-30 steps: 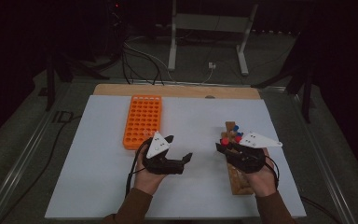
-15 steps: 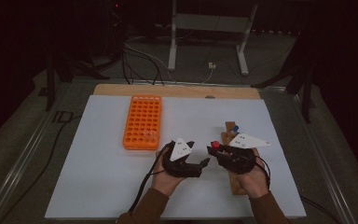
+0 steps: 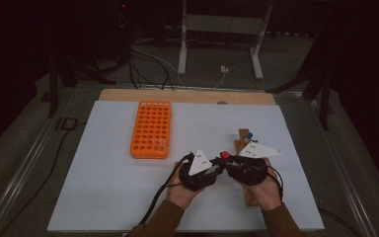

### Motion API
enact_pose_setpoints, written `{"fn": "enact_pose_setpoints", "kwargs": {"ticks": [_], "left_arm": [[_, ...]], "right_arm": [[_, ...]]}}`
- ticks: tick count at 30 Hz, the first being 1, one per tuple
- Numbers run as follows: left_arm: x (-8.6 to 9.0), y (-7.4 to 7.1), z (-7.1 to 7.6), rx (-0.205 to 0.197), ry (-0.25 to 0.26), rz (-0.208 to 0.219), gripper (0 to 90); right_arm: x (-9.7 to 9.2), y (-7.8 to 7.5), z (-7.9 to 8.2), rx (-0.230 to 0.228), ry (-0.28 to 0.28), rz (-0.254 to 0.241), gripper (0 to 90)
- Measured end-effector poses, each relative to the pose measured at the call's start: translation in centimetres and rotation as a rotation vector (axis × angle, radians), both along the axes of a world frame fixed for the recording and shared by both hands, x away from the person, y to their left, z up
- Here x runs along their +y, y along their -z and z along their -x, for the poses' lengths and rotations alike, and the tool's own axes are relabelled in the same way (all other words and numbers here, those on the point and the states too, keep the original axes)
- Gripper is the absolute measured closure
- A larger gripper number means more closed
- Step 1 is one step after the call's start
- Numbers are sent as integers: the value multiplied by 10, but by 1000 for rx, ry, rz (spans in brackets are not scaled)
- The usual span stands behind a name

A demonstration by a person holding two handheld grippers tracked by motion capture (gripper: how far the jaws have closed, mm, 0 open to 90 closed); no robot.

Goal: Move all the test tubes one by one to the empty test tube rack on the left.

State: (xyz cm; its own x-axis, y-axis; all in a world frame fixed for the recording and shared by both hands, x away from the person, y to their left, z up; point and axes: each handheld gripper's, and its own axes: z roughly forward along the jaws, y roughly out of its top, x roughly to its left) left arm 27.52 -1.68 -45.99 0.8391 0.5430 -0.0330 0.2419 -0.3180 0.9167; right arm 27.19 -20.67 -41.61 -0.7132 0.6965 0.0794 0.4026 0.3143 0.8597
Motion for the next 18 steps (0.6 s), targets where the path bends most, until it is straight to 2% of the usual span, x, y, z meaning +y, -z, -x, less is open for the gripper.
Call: {"fn": "enact_pose_setpoints", "kwargs": {"ticks": [5, 11, 13, 18], "left_arm": [[0, 0, 1, -12, 4, -7, 750], [4, 1, -1, -8, -11, -16, 753], [7, 1, -2, -7, -26, -13, 753], [16, -2, -3, -5, -49, 1, 753]], "right_arm": [[-1, 0, 0, 4, -4, -11, 727], [-6, -2, 0, -3, -14, -47, 500], [-8, -2, 0, -18, -14, -53, 411], [-11, -5, 1, -53, 21, -53, 206]]}}
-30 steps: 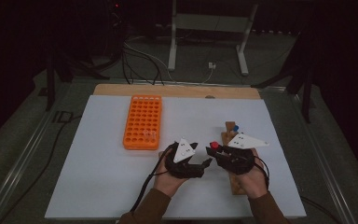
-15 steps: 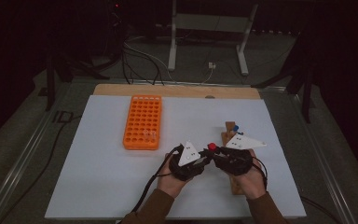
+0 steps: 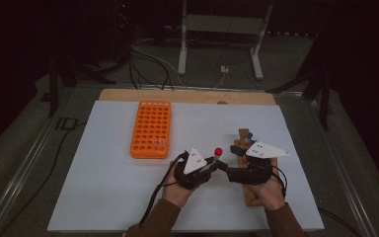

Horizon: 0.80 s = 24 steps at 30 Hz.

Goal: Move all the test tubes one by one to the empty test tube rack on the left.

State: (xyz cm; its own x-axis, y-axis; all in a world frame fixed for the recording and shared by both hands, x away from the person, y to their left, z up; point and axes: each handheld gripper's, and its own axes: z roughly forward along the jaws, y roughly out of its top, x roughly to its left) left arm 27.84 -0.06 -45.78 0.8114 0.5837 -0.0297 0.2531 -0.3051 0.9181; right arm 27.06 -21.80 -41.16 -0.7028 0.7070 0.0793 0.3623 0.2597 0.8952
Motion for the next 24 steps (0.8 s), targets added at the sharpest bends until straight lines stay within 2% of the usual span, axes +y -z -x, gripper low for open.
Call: {"fn": "enact_pose_setpoints", "kwargs": {"ticks": [1, 9, 14, 24], "left_arm": [[2, -1, 0, -1, -3, 5, 752], [25, -4, 0, 2, -45, 28, 752], [39, -5, -1, 1, -69, 29, 752], [60, -9, -3, -3, -115, 53, 751]], "right_arm": [[-1, 0, 0, -6, 8, -1, 165], [-8, -1, 2, -30, 26, -11, 32], [-13, 0, 1, -35, 58, -13, 3], [-24, 0, 3, -49, 102, -31, 1]]}}
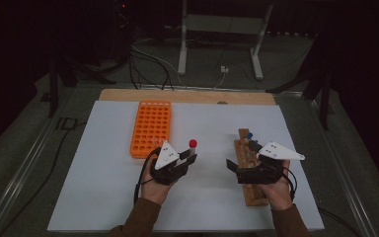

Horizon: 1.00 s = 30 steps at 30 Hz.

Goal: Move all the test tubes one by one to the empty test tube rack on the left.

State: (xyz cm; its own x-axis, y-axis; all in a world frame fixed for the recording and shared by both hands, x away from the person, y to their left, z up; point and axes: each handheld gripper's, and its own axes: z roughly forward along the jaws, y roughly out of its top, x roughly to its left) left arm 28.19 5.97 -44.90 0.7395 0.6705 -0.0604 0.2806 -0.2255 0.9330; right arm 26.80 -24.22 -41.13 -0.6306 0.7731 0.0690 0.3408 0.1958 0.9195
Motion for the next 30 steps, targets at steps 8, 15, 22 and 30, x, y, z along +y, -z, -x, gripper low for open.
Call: {"fn": "enact_pose_setpoints", "kwargs": {"ticks": [8, 15, 22, 30], "left_arm": [[20, 0, -2, -3, -43, 11, 751], [38, -3, -4, -17, -76, 0, 752], [51, -4, -7, -19, -112, -2, 751], [72, -7, -10, -23, -151, 21, 751]], "right_arm": [[-11, 0, 1, 1, 33, -18, 1], [-16, 0, 1, -4, 47, -34, 1], [-21, -1, 0, -2, 61, -42, 1], [-24, -1, 0, -2, 67, -51, 1]]}}
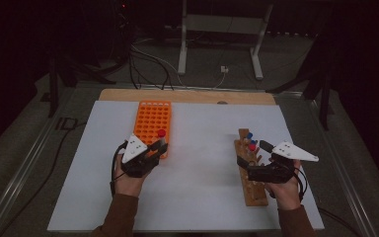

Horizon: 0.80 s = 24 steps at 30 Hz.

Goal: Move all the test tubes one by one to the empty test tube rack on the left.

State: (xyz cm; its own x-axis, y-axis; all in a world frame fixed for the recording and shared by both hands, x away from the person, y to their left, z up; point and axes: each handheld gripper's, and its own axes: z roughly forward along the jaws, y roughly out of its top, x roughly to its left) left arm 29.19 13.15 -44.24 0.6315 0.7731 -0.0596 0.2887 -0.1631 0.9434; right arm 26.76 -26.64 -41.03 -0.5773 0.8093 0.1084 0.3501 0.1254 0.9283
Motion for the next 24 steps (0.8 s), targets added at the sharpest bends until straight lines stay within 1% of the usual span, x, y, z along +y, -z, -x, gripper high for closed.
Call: {"fn": "enact_pose_setpoints", "kwargs": {"ticks": [2, 6, 13, 16, 18, 20, 24], "left_arm": [[4, 1, -1, 3, -15, 6, 751], [10, 3, -3, 4, -32, 4, 751], [16, 6, -6, -3, -64, -15, 751], [19, 9, -8, -1, -83, -14, 751], [20, 10, -9, -4, -95, -22, 751], [21, 11, -10, -13, -114, -40, 750], [21, 14, -14, -19, -142, -55, 750]], "right_arm": [[0, 0, 0, 0, 0, 1, 1], [0, 0, 0, 0, -1, -1, 1], [0, 0, 0, 0, -1, -4, 1], [-1, -1, 0, 0, -1, -5, 1], [-1, -1, 0, 0, -1, -6, 1], [0, 0, 0, 0, -4, -6, 1], [0, 0, 0, 2, -6, -4, 1]]}}
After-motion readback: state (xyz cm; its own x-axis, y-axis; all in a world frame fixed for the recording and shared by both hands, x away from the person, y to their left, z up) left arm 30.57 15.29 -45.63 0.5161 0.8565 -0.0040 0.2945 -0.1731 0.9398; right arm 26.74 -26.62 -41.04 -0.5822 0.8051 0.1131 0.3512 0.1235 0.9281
